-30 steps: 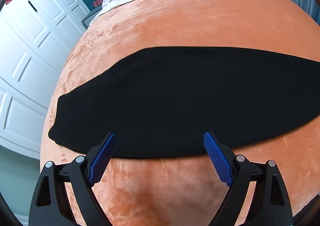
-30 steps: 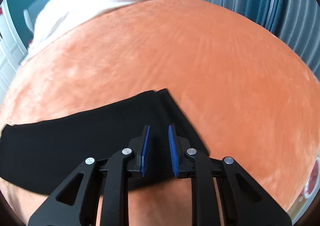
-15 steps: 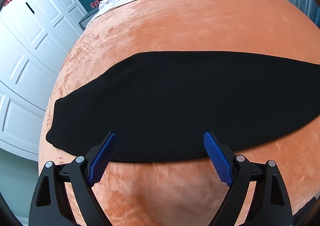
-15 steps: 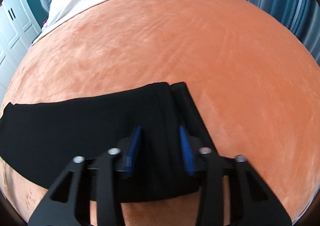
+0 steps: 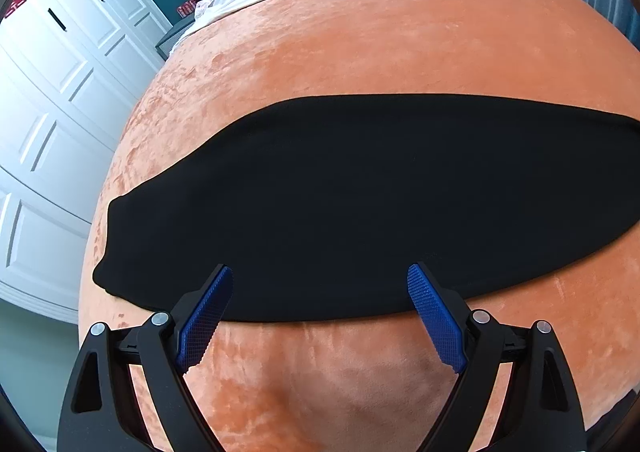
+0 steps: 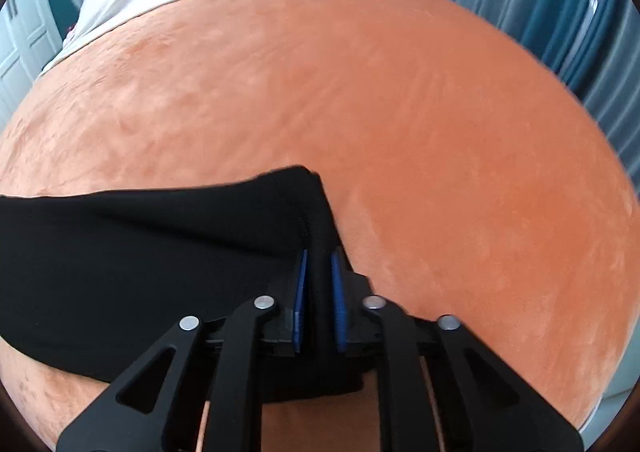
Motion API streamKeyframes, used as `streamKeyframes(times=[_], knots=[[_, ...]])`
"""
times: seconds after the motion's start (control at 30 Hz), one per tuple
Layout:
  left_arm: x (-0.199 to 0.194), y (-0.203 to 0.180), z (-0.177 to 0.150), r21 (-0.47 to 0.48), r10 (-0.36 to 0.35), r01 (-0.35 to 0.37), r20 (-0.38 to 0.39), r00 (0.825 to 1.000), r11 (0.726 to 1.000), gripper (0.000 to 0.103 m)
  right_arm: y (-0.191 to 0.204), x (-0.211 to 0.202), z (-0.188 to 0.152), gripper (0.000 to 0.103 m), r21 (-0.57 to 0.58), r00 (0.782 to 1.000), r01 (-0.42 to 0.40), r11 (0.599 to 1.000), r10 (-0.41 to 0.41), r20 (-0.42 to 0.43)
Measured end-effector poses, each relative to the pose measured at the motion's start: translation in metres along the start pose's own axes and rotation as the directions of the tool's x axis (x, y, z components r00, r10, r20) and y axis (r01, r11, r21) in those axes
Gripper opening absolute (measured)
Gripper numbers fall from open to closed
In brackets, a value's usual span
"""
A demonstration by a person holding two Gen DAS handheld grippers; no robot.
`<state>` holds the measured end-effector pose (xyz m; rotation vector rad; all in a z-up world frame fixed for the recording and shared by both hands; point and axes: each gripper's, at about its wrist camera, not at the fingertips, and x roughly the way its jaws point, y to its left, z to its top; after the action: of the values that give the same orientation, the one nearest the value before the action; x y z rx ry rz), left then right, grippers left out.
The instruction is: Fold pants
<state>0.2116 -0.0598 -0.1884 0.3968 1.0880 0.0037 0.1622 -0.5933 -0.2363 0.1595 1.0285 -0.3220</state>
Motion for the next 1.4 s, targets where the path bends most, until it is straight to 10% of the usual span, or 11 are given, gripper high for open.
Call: streamKeyframes(times=[0.17, 0.33, 0.47, 0.67, 0.97, 1.4], knots=[[0.004, 0.002, -0.001, 0.001, -0.009, 0.009, -0.01, 1.0, 1.0, 0.086, 0.002, -0.024, 0.019, 0.042, 0.029, 0.995, -0.086, 0.996, 0.084, 0.058], [0.003, 0.001, 0.0, -0.008, -0.021, 0.021, -0.004, 1.0, 1.0, 0.086, 0.012, 0.004, 0.037, 0.04, 0.002, 0.997, -0.081, 0.997, 0.081, 0.019], [0.002, -0.004, 0.003, 0.01, -0.027, 0.027, 0.0, 1.0, 1.0, 0.086, 0.017, 0.019, 0.037, 0.018, 0.003, 0.998, -0.063, 0.998, 0.063, -0.009], [0.005, -0.001, 0.009, -0.006, -0.035, 0.035, -0.006, 0.999, 0.999, 0.086, 0.009, 0.022, 0.037, 0.029, 0.083, 0.999, -0.032, 0.996, 0.032, 0.0], [-0.022, 0.028, 0.014, -0.128, -0.065, 0.067, 0.02, 0.998, 0.989, 0.086, 0.055, -0.104, 0.018, 0.085, 0.183, 0.981, 0.016, 0.983, -0.051, 0.188], [-0.123, 0.102, -0.006, -0.278, -0.082, 0.125, 0.161, 0.984, 0.952, 0.087, 0.213, -0.228, -0.044, 0.09, 0.03, 0.971, -0.114, 0.993, 0.105, 0.214]])
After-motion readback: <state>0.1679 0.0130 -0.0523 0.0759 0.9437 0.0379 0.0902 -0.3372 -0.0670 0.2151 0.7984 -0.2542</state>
